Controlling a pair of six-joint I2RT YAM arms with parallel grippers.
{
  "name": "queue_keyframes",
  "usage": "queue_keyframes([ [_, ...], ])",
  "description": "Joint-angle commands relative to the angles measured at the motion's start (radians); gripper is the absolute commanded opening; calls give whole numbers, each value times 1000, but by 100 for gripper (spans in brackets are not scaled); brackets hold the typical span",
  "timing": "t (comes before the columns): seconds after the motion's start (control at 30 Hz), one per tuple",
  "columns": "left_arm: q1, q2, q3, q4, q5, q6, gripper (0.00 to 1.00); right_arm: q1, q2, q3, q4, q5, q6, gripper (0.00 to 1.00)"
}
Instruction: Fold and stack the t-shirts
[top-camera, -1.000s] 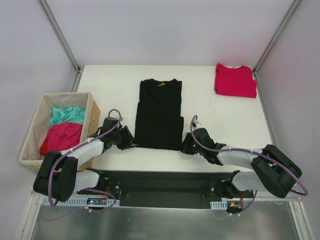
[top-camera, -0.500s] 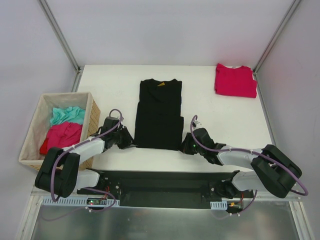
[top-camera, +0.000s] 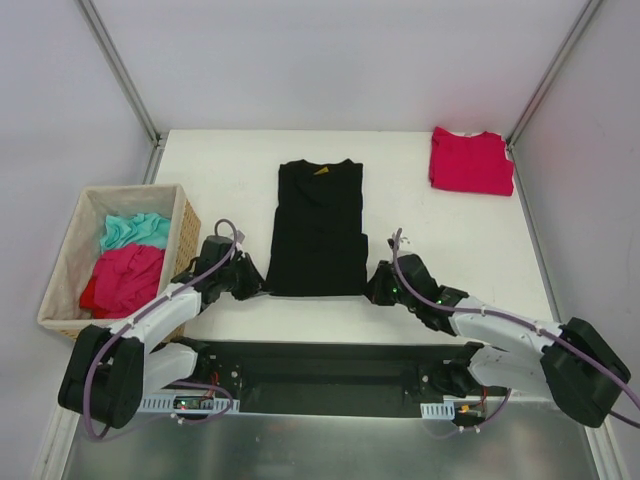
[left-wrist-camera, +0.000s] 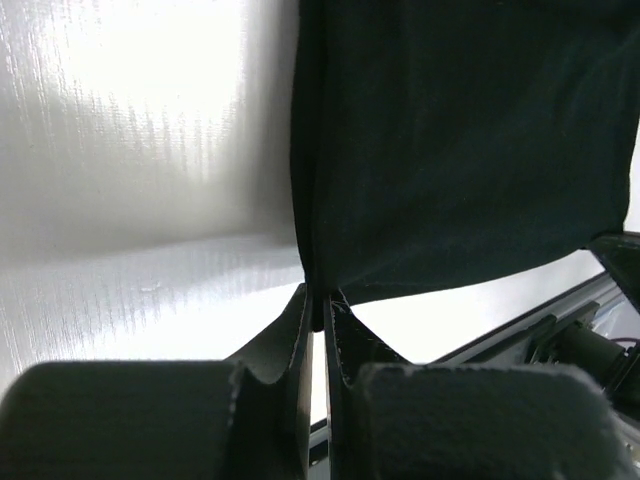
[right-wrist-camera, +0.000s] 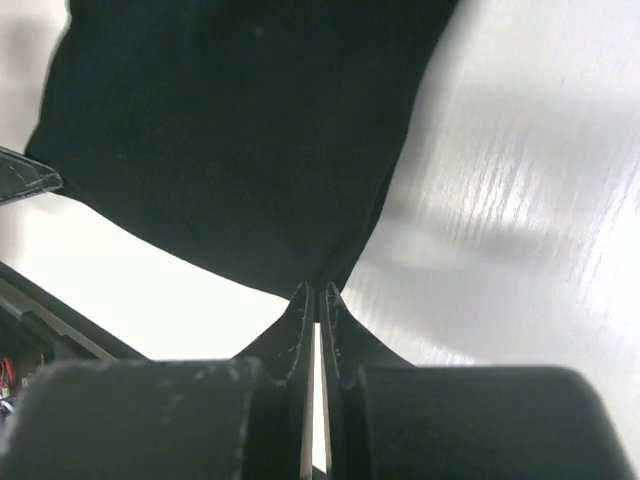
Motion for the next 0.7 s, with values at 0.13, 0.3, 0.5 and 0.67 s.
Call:
queue_keyframes([
  [0.13,-25,-84,71,-138,-33,33,0,37,-73,109,-172,129,-99,1],
  [0.3,-134,-124,180,-227,-121,29,0,136,-101,170,-262,210,-128,1],
  [0.5,-223,-185,273,-318,-207,17,0,254,-173,238,-368,347,-155,1],
  [0.67,-249,-279,281,-373,-259,-1,0,339,-242,253,-459,459,-147,1],
])
